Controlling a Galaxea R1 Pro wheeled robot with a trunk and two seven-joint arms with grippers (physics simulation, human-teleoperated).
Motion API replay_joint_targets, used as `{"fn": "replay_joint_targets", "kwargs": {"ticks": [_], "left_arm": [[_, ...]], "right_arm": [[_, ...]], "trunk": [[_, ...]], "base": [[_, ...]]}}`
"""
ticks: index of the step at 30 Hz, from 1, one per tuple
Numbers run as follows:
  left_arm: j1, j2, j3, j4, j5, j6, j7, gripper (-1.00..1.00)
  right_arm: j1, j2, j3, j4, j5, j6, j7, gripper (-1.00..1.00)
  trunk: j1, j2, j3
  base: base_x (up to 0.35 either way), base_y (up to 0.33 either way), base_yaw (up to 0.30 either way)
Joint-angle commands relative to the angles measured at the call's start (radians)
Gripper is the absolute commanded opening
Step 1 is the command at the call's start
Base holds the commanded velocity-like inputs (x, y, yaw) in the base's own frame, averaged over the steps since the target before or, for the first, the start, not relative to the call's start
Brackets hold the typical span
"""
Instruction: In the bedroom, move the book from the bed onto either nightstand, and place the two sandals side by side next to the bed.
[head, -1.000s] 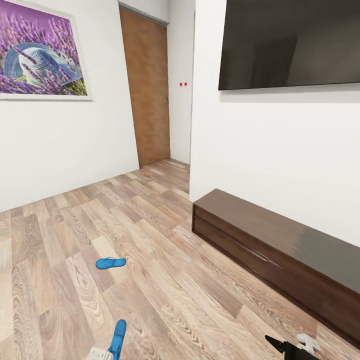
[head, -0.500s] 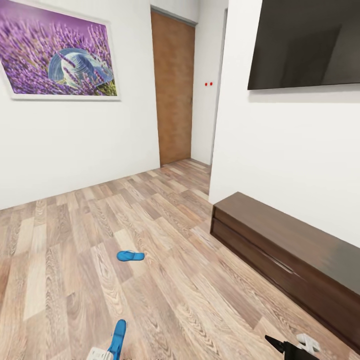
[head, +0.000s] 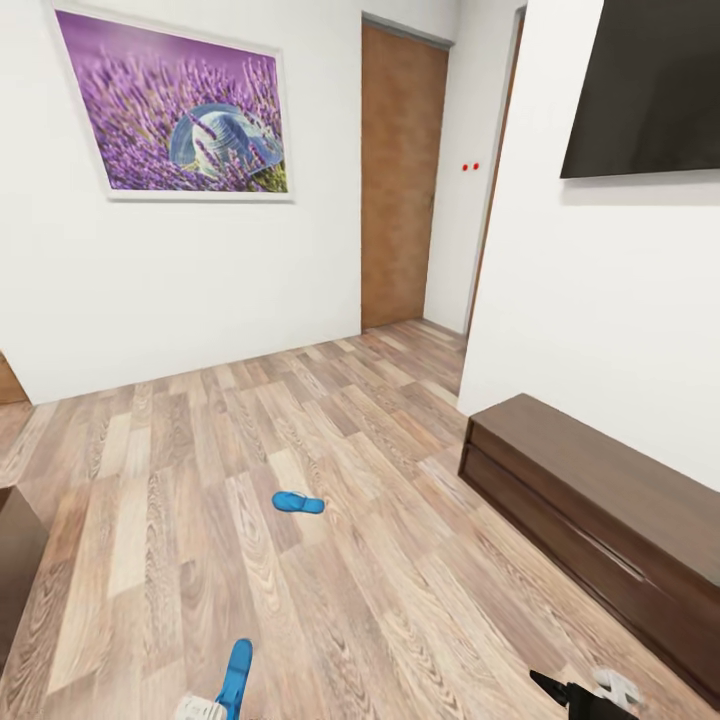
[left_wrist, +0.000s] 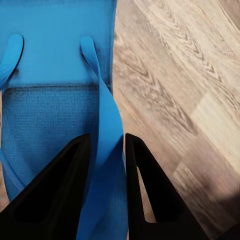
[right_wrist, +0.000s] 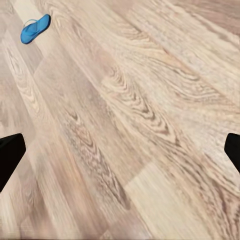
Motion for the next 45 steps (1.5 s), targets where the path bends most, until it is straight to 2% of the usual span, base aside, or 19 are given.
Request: {"fn": "replay_joint_targets", "kwargs": {"ticks": [1,45], "left_arm": [[-0.001,-0.001,0.008,0.001,-0.011,-0.005,-0.004,-1.00],[-0.001,-0.001,0.008,0.001,-0.011,-0.006,-0.004,-1.00]], "right_arm": [[0.000,0.000,-0.005,0.000,-0.004,0.010,0.004,1.00],[0.000,0.001,-0.005,0.000,-0.004,0.010,0.004,1.00]], "trunk": [[0.000,0.000,-0.001],[0.000,0.000,-0.001]], "base": [[0.000,0.000,0.286],[0.000,0.000,0.286]]}}
